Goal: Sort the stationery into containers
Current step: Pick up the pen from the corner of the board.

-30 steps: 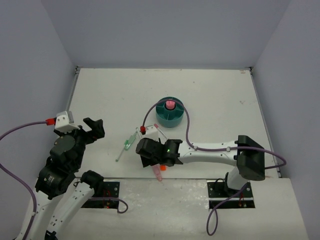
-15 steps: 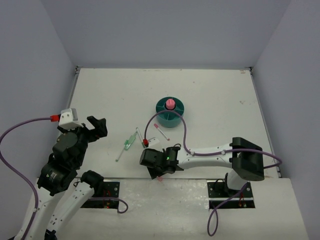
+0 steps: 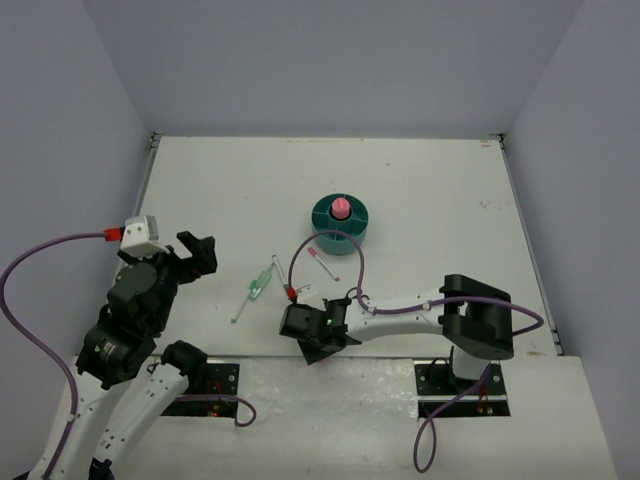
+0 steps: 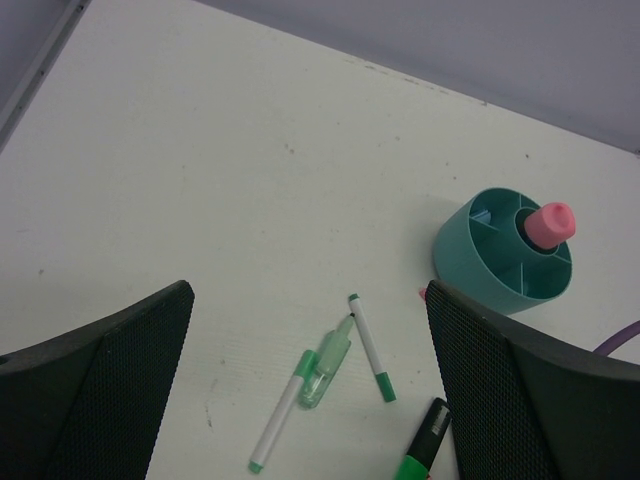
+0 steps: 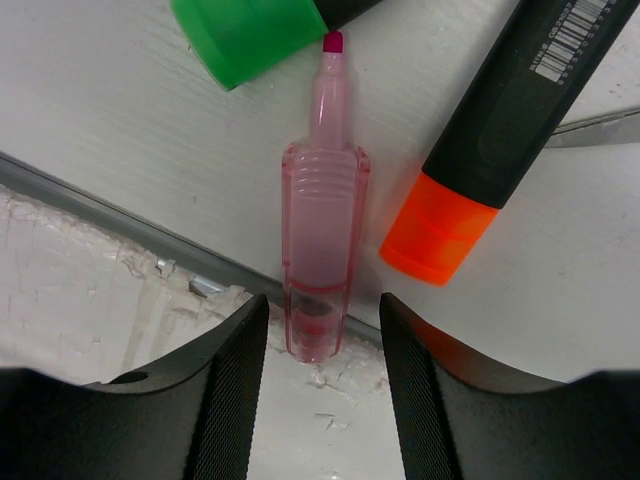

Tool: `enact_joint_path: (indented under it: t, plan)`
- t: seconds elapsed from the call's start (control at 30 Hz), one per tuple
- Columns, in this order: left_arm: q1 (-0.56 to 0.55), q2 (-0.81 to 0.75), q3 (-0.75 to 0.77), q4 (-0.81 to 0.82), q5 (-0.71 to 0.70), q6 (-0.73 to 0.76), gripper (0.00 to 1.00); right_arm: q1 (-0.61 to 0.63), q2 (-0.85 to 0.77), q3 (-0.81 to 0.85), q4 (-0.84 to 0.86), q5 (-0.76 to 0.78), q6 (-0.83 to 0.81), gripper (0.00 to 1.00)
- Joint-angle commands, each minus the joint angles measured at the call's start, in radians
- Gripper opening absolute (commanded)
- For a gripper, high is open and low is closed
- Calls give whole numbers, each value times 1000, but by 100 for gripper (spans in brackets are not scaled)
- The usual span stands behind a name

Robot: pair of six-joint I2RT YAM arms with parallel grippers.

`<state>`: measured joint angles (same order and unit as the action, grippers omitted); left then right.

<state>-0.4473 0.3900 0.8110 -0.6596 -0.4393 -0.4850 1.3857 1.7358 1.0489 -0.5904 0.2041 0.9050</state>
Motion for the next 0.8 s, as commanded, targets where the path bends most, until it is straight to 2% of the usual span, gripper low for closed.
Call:
enact_joint_path:
  t: [0.0,0.13,0.33,0.53,0.67,0.77]
  plan:
    - [2,12,-4,38,11,33,100,6,33,-6,32,-18,28,50]
    - [1,12,-4,38,13,33,100,6,54,-17,58,-28,35,44]
    - [1,25,-4,42,27,37,100,6,20,-24,54,-3,42,26]
    - [1,58,10,40,66,42,100,6,-98,-24,-15,63,38,5]
    - [1,89,24,42,109,10,100,7,-192,-26,-63,105,30,0]
    - [1,99,9,99,277,-47,100,9,-289,-27,-97,165,3,0]
